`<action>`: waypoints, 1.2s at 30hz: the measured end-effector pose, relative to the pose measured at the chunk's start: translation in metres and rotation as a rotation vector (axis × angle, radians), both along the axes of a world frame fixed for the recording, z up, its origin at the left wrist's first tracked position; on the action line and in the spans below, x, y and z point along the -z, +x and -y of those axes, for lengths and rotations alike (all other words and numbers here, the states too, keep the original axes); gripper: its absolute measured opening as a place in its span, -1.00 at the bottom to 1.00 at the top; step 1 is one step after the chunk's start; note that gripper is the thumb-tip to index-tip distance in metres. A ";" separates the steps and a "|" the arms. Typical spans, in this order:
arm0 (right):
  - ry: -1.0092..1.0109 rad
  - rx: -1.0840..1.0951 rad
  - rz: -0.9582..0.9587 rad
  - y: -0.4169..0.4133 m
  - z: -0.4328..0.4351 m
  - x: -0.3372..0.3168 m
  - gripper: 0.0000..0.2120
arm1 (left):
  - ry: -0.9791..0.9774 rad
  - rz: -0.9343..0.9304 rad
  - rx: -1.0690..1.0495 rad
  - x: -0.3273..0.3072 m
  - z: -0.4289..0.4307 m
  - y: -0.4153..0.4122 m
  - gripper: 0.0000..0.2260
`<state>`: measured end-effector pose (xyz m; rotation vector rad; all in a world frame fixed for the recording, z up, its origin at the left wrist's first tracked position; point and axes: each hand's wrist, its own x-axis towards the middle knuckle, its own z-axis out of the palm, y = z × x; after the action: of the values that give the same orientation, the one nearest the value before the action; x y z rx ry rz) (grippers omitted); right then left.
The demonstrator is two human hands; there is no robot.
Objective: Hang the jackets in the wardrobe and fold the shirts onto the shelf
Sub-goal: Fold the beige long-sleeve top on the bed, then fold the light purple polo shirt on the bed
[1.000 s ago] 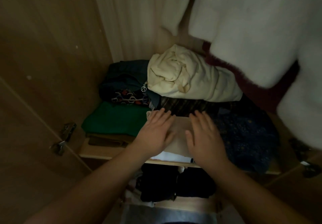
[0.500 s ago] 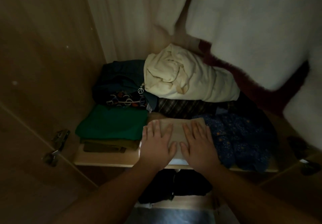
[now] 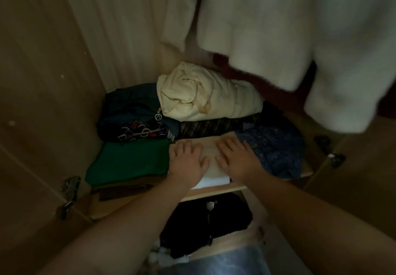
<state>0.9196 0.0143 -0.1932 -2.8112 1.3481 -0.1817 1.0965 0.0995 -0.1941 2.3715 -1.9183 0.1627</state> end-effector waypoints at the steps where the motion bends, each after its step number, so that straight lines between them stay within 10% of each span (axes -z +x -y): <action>1: -0.004 0.022 0.015 -0.009 -0.008 -0.007 -0.40 | 0.008 0.011 0.013 -0.008 -0.004 -0.001 -0.31; 9: -0.072 0.269 0.135 -0.137 -0.138 -0.053 -0.39 | -0.100 -0.010 0.175 -0.044 -0.096 -0.095 -0.38; 24: -0.050 1.120 0.108 -0.514 -0.591 0.000 -0.36 | 0.086 -0.110 1.017 0.004 -0.378 -0.519 -0.44; 36: -0.075 1.575 0.204 -0.617 -0.800 0.012 -0.41 | 0.167 -0.148 1.389 0.019 -0.521 -0.692 -0.37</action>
<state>0.3028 0.8142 -0.2048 -1.0222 2.9894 -0.4606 0.4049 0.6206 -0.2128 0.6022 -2.9684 -0.2687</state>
